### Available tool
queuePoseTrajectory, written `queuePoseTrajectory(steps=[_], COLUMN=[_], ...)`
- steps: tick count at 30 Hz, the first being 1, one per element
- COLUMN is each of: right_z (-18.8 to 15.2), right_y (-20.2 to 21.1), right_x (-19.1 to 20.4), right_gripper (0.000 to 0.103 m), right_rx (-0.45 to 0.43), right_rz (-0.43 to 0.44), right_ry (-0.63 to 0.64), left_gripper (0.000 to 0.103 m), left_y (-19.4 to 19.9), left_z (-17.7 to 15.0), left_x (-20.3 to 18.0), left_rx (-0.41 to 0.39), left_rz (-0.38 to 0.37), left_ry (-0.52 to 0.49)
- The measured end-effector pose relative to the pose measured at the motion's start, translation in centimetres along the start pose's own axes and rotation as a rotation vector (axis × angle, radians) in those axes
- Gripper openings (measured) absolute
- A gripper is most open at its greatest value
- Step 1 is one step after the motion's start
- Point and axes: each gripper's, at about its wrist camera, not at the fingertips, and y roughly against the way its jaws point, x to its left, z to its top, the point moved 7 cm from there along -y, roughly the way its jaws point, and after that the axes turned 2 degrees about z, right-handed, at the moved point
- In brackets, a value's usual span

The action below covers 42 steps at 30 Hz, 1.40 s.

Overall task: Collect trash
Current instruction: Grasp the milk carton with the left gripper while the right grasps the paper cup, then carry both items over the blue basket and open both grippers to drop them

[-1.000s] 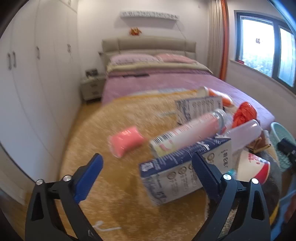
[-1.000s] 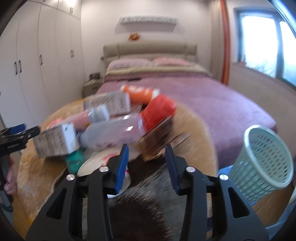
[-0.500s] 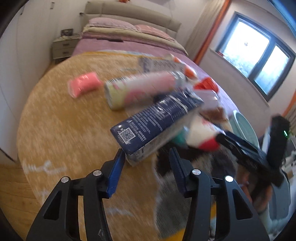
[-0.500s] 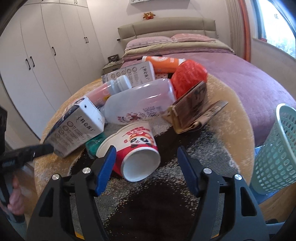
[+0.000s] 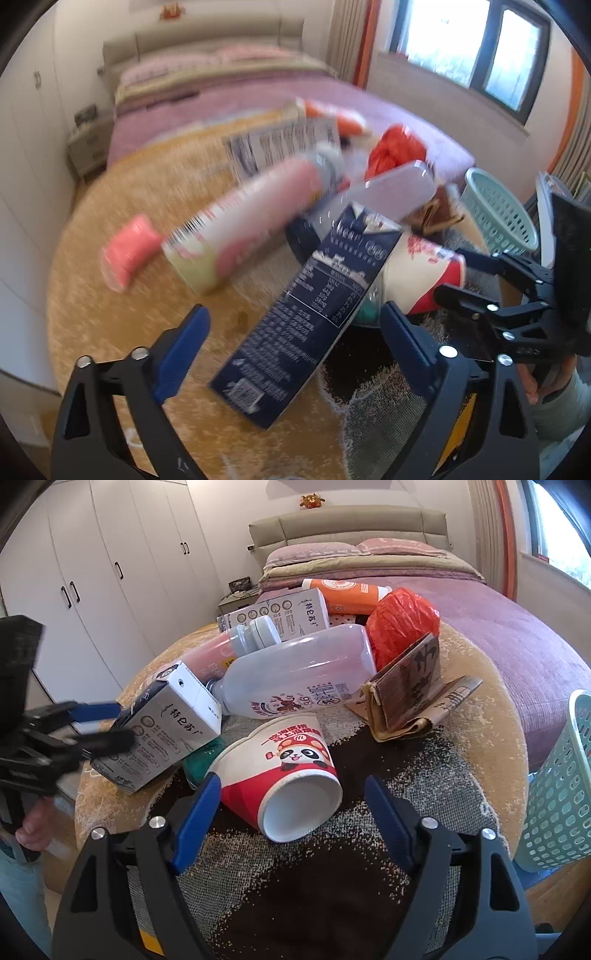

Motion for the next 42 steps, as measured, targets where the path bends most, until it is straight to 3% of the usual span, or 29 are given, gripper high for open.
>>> queuePoseTrajectory(steps=[3,4,6,7,9,11,14,19,25,28,33,38,42], right_z=[0.2,0.1,0.0,-0.1,-0.3,-0.2,-0.2,0.3,1.4,2.3,2.8,1.1,-0.8], right_y=[-0.6,-1.0,-1.6,-1.8,-2.2,-2.4,-2.0,0.8,6.1,9.4,13.8,15.7,15.8], right_x=[-0.1,-0.2,-0.5,-0.6,-0.6,-0.5,-0.2,0.2,-1.7,-5.4,-15.6,-25.1,-31.9], right_gripper=[0.077,0.077,0.077,0.077,0.076,0.063,0.059,0.057,0.057,0.057,0.057,0.057,0.057], right_rx=[0.017,0.025,0.044,0.052,0.064,0.065,0.060,-0.031,-0.161,-0.248,-0.323,-0.313,-0.254], right_rz=[0.017,0.016,0.030,0.048,0.075,0.091,0.115,0.050,-0.043,-0.161,-0.365,-0.524,-0.614], right_ry=[-0.008,-0.014,-0.035,-0.049,-0.072,-0.079,-0.083,-0.031,-0.013,-0.048,-0.210,-0.364,-0.480], left_gripper=[0.057,0.054,0.037,0.034,0.034,0.034,0.033,0.033,0.033,0.033,0.033,0.034,0.034], left_y=[-1.0,-1.0,-0.3,0.0,0.5,1.5,2.9,4.6,5.8,5.9,4.3,0.4,-4.4], left_z=[-1.0,-1.3,-1.9,-2.1,-2.4,-2.7,-3.0,-2.1,1.1,3.5,8.7,12.9,14.2], left_x=[-0.6,-0.8,-0.9,-0.9,-0.6,-0.4,-0.5,-1.8,-5.8,-9.4,-18.0,-27.2,-33.7], left_rx=[0.031,0.023,0.003,-0.007,-0.028,-0.064,-0.102,-0.159,-0.227,-0.246,-0.264,-0.247,-0.192], left_rz=[-0.012,-0.015,-0.035,-0.023,-0.014,-0.020,0.003,0.014,-0.048,-0.099,-0.192,-0.306,-0.374], left_ry=[0.014,0.022,0.040,0.061,0.105,0.139,0.159,0.158,0.114,0.066,-0.048,-0.132,-0.181])
